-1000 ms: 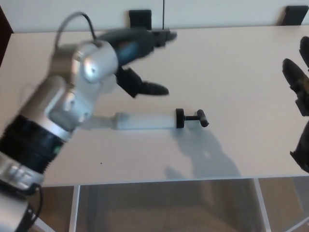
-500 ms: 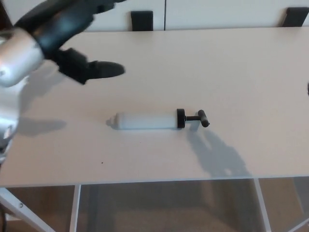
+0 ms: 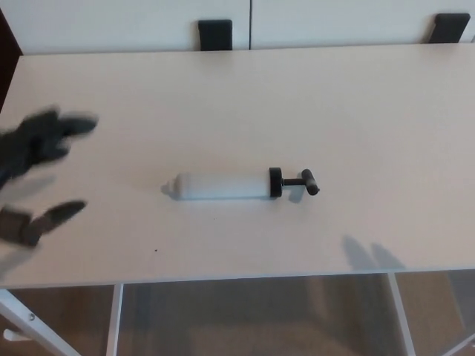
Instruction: The robot walks towards a desk on which an air pump is kept in the middle. It lifts it up and holds it with its left hand and uses its right hand to compress it by pushing its handle inwards.
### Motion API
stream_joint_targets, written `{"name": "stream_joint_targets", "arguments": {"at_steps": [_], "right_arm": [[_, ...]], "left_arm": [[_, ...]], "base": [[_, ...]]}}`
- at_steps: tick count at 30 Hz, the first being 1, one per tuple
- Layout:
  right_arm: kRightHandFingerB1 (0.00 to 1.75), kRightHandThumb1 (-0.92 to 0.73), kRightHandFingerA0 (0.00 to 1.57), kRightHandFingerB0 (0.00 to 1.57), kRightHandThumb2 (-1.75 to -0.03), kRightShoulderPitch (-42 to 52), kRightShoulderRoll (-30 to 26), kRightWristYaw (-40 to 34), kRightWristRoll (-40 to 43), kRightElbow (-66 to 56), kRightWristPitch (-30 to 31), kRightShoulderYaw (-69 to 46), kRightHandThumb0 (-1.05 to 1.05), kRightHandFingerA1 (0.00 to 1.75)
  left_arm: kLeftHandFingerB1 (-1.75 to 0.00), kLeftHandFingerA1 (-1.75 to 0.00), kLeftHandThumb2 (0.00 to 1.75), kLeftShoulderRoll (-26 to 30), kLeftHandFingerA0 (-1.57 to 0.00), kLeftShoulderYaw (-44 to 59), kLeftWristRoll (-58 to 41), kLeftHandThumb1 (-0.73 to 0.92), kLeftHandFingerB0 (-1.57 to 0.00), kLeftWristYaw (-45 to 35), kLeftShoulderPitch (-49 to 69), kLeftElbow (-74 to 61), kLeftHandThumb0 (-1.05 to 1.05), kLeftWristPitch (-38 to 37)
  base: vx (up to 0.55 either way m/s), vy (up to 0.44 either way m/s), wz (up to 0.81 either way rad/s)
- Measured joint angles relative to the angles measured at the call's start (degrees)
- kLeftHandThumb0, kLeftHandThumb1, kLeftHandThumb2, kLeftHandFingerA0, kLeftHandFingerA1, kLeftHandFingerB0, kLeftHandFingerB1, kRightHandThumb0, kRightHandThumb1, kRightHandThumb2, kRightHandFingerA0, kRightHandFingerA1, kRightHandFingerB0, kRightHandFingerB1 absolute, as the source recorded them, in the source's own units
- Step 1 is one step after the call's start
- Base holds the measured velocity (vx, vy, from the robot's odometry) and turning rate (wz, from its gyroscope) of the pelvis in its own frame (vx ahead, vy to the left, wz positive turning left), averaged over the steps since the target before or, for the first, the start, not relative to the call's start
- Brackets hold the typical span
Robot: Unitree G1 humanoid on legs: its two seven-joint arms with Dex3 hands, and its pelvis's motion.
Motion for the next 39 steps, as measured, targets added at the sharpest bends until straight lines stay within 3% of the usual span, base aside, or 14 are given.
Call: {"name": "stream_joint_targets", "arguments": {"at_steps": [1,2,5,6,13,14,18,19,27,28,29,35,36,39], "right_arm": [[0.30,-0.71,0.09,0.02,-1.11,0.81,0.11,0.17,0.13,0.01,-0.08,-0.15,-0.84,0.45],[0.28,-0.70,0.04,0.02,-1.10,2.47,0.29,0.56,0.34,0.05,-0.25,-0.57,-0.80,0.42],[0.25,-0.74,0.11,0.00,-1.12,4.17,0.50,1.01,0.50,0.17,-0.49,-1.15,-0.87,0.44],[0.30,-0.72,0.12,0.06,-1.07,5.09,0.57,1.28,0.64,0.32,-0.65,-1.51,-0.84,0.44],[0.29,-0.73,0.12,0.06,-1.09,8.78,0.63,3.06,1.50,3.08,-1.66,-3.20,-0.86,0.46],[0.22,-0.92,0.18,0.09,-0.70,9.29,0.63,3.41,1.64,4.03,-1.93,-3.61,-0.86,0.35],[0.24,-0.92,0.20,0.11,-0.71,10.19,0.63,4.48,2.15,7.53,-2.75,-4.41,-0.86,0.37],[0.24,-0.91,0.25,0.13,-0.70,10.19,0.63,4.48,2.15,7.53,-2.75,-4.41,-0.83,0.39],[0.25,-0.87,0.27,0.16,-0.67,11.48,0.62,6.99,2.84,17.27,-3.99,-6.93,-0.84,0.38],[0.26,-0.85,0.23,0.15,-0.67,11.62,0.62,7.52,3.11,19.31,-4.06,-7.57,-0.85,0.38],[0.39,-0.71,0.21,0.08,-1.06,11.62,0.62,7.52,3.11,19.31,-4.06,-7.57,-0.83,0.52],[0.33,-0.70,0.15,0.08,-1.06,10.95,0.42,10.00,5.74,28.52,-2.87,-10.82,-0.86,0.52],[0.24,-0.92,0.25,0.10,-0.69,10.59,0.35,10.46,6.46,30.28,-2.29,-11.53,-0.88,0.43],[0.25,-0.92,0.18,0.05,-0.68,9.38,0.16,11.55,8.17,34.49,-0.80,-13.35,-0.86,0.44]], "left_arm": [[-0.47,-0.44,0.99,0.00,-0.16,1.10,-0.78,0.61,-0.33,-0.55,2.16,0.03,-0.83,0.00],[-0.35,-0.37,0.64,0.00,-0.34,3.30,-2.47,0.67,-0.43,-1.77,6.90,0.19,-0.77,-0.02],[-0.51,-0.51,0.95,0.01,-0.37,5.49,-4.34,0.53,-0.43,-3.13,11.94,0.52,-0.71,-0.03],[-0.38,-0.40,0.62,0.01,-0.43,6.72,-5.36,0.61,-0.53,-3.95,14.87,0.81,-0.69,-0.04],[-0.40,-0.52,0.60,1.42,-0.51,11.44,-11.39,0.67,-0.55,-9.22,29.46,4.75,-0.68,-0.59],[-0.41,-0.51,0.61,2.01,-0.51,11.93,-12.51,0.64,-0.58,-10.26,31.78,5.84,-0.71,-0.71],[-0.41,-0.52,0.59,3.94,-0.60,12.83,-15.70,0.64,-0.62,-13.39,36.96,10.01,-0.62,-1.39],[-0.41,-0.50,0.60,3.94,-0.78,12.83,-15.70,0.62,-0.73,-13.39,36.96,10.01,-0.63,-1.39],[-0.51,-0.58,0.56,7.46,-0.81,12.97,-22.14,0.51,-0.77,-19.68,41.71,22.48,-0.60,-1.97],[-0.48,-0.59,0.97,8.03,-0.47,13.12,-23.02,0.65,-0.32,-20.82,41.85,25.66,-0.61,-1.97],[-0.47,-0.48,1.07,8.03,0.00,13.12,-23.02,0.52,0.00,-20.82,41.85,25.66,-0.35,-1.97],[-0.17,-0.18,1.00,8.62,0.00,15.40,-24.72,0.70,0.00,-22.84,40.69,38.33,-0.72,-2.27],[-0.14,-0.15,1.00,8.56,0.00,15.68,-24.81,0.72,0.00,-22.80,40.20,40.22,-0.74,-2.41],[-0.19,-0.12,0.94,8.26,0.00,16.35,-25.09,0.65,-0.07,-22.53,38.69,44.78,-0.79,-2.84]], "base": [[0.00,0.000,0.00],[0.00,0.000,0.00],[0.00,0.000,0.00],[0.00,0.000,0.00],[0.00,0.000,0.00],[0.00,0.000,0.00],[0.00,0.000,0.00],[0.00,0.000,0.00],[0.00,0.000,0.00],[0.00,0.000,0.00],[0.00,0.000,0.00],[0.00,0.000,0.00],[0.00,0.000,0.00],[0.00,0.000,0.00]]}}
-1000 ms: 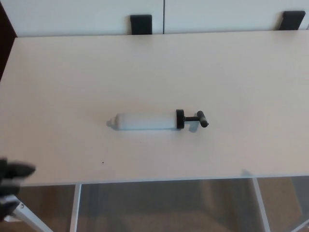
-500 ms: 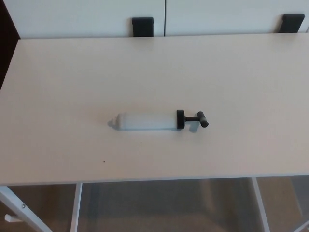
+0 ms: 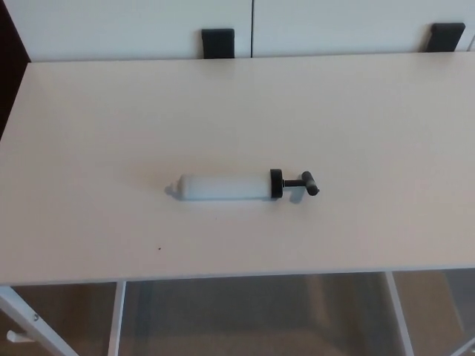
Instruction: The robot walks towards a desk on which an air pump is kept in the middle. It lifts it up and holds it with its left hand and uses its right hand to compress it by pushing its handle inwards.
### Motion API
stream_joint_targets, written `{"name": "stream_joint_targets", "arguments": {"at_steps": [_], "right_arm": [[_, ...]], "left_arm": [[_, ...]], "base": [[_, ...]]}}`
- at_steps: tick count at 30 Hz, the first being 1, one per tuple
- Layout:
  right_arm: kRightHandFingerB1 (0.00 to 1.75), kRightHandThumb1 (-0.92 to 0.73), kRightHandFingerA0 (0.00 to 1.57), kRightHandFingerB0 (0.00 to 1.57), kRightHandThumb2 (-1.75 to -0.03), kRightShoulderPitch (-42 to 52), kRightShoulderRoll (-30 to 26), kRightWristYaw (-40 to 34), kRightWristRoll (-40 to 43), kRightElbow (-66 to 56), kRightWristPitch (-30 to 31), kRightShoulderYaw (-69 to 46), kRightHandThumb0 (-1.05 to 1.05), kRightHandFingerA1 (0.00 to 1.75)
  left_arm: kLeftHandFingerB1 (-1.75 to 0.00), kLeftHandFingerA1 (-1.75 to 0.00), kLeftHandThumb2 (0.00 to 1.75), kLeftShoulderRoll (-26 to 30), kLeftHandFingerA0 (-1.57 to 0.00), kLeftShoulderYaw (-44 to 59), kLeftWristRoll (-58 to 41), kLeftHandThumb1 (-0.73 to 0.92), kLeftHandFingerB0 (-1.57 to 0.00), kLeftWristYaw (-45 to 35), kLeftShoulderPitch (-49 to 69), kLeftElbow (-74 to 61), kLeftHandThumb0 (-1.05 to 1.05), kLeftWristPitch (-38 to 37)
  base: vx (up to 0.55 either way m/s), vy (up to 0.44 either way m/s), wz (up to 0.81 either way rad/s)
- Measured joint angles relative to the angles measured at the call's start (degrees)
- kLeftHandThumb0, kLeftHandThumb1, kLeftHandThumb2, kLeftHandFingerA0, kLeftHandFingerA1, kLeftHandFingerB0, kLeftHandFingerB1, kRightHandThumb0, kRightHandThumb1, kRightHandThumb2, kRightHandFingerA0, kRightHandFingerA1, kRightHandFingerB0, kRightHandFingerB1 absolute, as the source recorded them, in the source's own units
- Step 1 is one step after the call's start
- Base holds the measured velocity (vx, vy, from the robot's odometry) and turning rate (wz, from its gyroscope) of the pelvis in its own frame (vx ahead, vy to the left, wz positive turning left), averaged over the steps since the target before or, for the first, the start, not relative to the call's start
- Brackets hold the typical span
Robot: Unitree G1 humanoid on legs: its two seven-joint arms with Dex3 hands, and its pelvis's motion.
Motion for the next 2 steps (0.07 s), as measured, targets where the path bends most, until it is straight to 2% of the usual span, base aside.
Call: {"name": "stream_joint_targets", "arguments": {"at_steps": [2], "right_arm": [[0.25,-0.92,0.18,0.05,-0.68,-1.41,-0.24,1.02,1.84,4.17,1.65,-1.93,-0.86,0.44]], "left_arm": [[-0.19,-0.12,0.94,-0.63,0.00,0.98,-0.62,0.65,-0.07,0.41,-1.91,4.39,-0.79,-0.20]], "base": [[0.00,0.000,0.00]]}}
